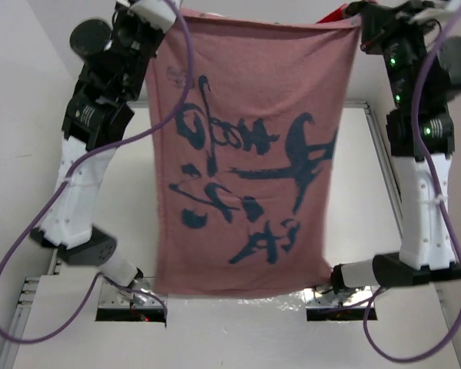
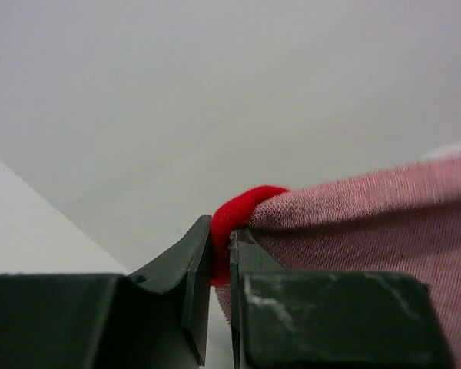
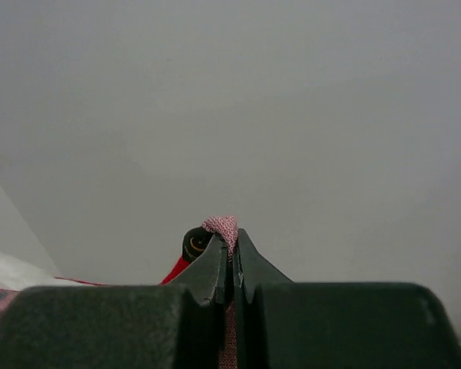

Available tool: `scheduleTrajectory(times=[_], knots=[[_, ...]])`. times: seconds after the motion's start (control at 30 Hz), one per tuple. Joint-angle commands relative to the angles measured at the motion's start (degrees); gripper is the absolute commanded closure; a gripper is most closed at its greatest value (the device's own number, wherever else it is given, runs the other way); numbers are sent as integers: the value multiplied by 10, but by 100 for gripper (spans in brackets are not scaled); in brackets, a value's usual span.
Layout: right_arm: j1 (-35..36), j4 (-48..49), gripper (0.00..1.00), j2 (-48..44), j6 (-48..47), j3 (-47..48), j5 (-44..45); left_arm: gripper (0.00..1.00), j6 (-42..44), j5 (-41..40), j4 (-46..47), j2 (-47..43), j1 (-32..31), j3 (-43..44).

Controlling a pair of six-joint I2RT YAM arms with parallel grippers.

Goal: Put the pillow into the pillowcase

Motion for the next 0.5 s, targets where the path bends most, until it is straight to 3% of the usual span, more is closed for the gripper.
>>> scheduleTrajectory(times=[0.0, 0.03, 0.07, 0.1, 0.13, 0.17, 0.2, 0.27, 0.33, 0.37, 0.4, 0.43, 0.47], knots=[[-6, 34, 100, 76, 17, 242, 33, 100, 90, -58, 161, 83, 4, 256], [-7, 43, 100, 87, 23, 287, 33, 100, 116, -50, 182, 81, -9, 252], [-7, 47, 100, 87, 30, 306, 32, 100, 132, -49, 191, 18, -20, 204], [-6, 36, 100, 69, 37, 241, 28, 100, 106, -52, 196, -28, -27, 36], [-6, 35, 100, 0, 38, 163, 26, 100, 76, -55, 147, -72, -26, -42], [-7, 69, 100, -40, 39, -47, 42, 100, 0, -53, 82, -113, -26, -147], [-6, 81, 100, -78, 42, -132, 57, 100, -43, -49, 19, -116, -26, -186], [-6, 16, 100, -58, 56, -160, 63, 100, -115, -34, -98, -86, -11, -227], [-6, -11, 100, 2, 71, -24, 13, 100, -142, -25, -175, -27, 9, -80], [-5, -21, 100, 36, 73, 160, 8, 100, -120, -16, -195, 61, 9, 172], [-5, -32, 100, 78, 74, 279, 7, 100, -96, -10, -195, 98, 7, 285], [-5, -31, 100, 118, 76, 371, 18, 100, -74, -6, -116, 109, 0, 324], [-5, -24, 100, 131, 81, 421, 24, 100, -57, -11, -46, 32, -5, 288]])
